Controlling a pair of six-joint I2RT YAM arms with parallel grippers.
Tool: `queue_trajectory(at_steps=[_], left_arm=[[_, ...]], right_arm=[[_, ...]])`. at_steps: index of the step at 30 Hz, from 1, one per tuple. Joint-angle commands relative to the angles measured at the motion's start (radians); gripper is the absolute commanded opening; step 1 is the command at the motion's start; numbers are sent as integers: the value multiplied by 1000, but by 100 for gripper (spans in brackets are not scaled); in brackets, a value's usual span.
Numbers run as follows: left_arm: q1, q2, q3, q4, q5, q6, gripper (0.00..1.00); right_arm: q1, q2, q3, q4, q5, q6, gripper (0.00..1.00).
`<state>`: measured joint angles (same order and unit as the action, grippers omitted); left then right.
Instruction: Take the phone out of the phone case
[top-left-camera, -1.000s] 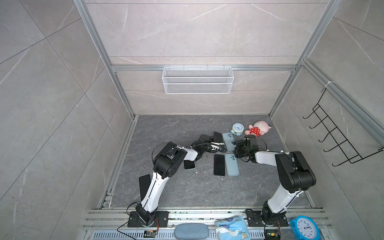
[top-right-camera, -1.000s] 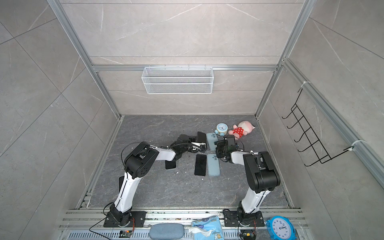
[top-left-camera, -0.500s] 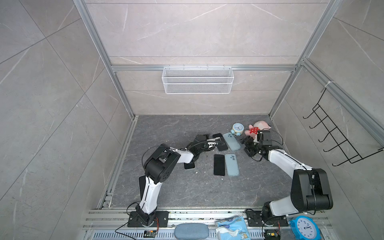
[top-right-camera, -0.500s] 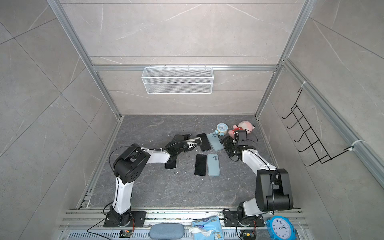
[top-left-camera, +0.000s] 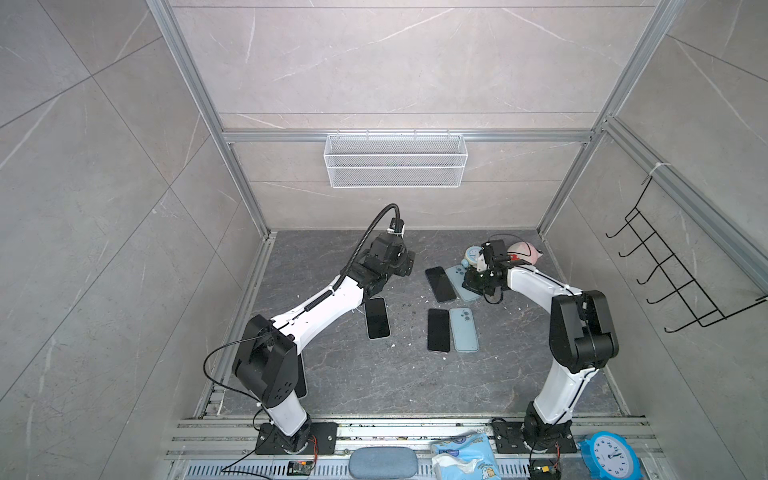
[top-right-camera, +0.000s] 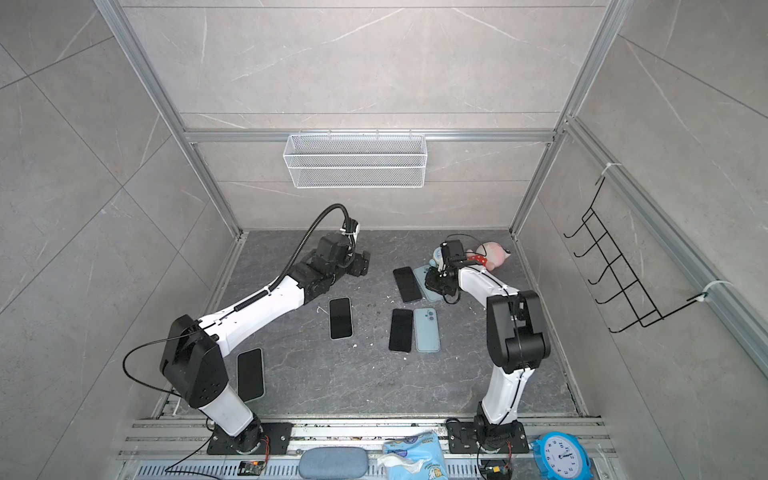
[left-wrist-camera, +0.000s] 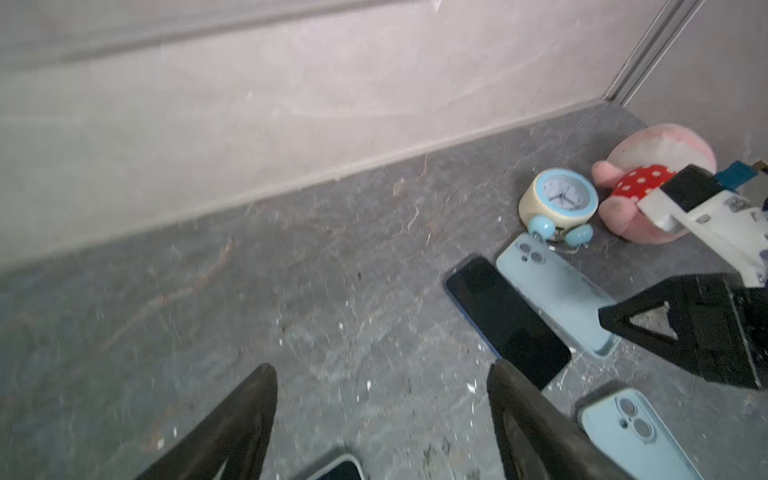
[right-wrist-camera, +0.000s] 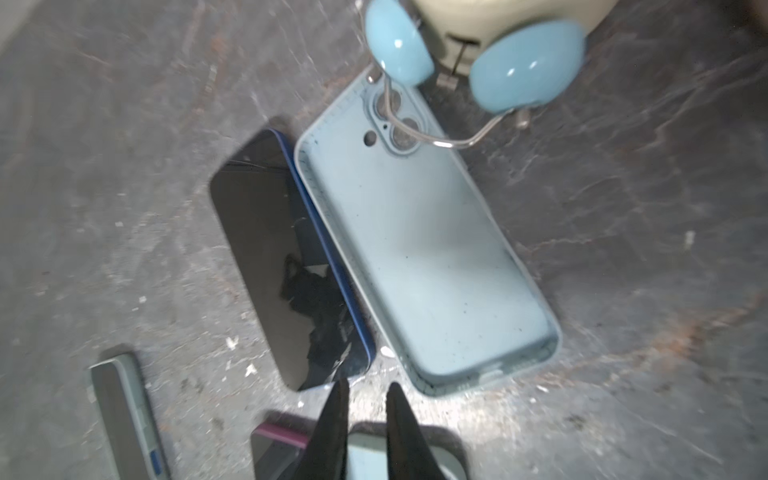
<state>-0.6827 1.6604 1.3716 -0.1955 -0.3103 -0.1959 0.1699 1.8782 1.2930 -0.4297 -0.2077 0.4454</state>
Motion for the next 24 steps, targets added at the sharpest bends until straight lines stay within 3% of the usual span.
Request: queue_trajectory(at_steps=[1,11,24], left_arm=[[2,-76,-61,-193,-25,-183,84],[2,-255,-241,-320,-111,-274,86],[3,-406,-315,-404,-186,-312,86]], right_arm=[[0,42,28,-58,91,-43,19],[12,94,37,-66,160,-46,17],[87,74,3,-70,138,-8,15]])
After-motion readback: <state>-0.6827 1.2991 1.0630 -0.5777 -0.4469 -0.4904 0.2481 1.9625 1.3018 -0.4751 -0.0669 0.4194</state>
